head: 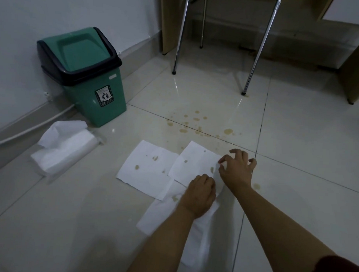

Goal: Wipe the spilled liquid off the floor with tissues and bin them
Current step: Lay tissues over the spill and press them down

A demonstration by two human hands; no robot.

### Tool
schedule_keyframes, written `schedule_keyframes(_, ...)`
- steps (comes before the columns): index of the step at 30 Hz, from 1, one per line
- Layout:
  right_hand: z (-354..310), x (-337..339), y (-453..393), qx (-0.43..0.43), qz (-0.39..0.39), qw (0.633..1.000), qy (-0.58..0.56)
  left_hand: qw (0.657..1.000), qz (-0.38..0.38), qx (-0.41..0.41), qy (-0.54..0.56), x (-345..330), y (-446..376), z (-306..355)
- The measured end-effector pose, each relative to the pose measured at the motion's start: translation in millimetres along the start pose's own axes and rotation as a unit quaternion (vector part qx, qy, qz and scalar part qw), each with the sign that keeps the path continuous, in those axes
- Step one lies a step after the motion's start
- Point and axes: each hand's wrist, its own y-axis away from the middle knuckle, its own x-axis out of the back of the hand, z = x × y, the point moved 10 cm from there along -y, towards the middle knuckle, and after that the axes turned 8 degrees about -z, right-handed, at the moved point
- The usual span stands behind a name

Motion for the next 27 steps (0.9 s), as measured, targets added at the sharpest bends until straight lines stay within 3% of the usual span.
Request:
schedule_keyframes(3, -19, -10, 10, 0.011, -0.019, 0.999, 0.030, 0.991, 0.069, 0.042, 0.105, 26, 4, -8)
schedule_keyframes(6, -34, -22, 18, 0.018, -0.053, 0.998, 0.002, 0.983, 0.149, 0.105, -0.001, 53, 19, -30)
schedule_keyframes(9, -44, -25, 21, 0.024, -0.077, 0.996, 0.039, 0.980, 0.053, 0.169, -0.092, 40, 33, -62)
schedule_keyframes(14, -37, -16, 23, 0.023, -0.076, 0.996, 0.028, 0.970, -0.104, 0.107, -0.194, -9, 37, -59)
schedule_keyframes(20, -48, -23, 32, 0.005, -0.115, 0.993, 0.027, 0.958, -0.069, 0.134, -0.244, -1, 37, -47)
schedule_keyframes(24, -67, -45, 58, -0.029, -0.176, 0.974, -0.137, 0.965, -0.092, 0.111, -0.221, -10, 35, -48)
schedule_keyframes(27, -71, -52, 74, -0.042, -0.163, 0.967, -0.190, 0.984, -0.028, 0.089, -0.152, 8, 38, -46)
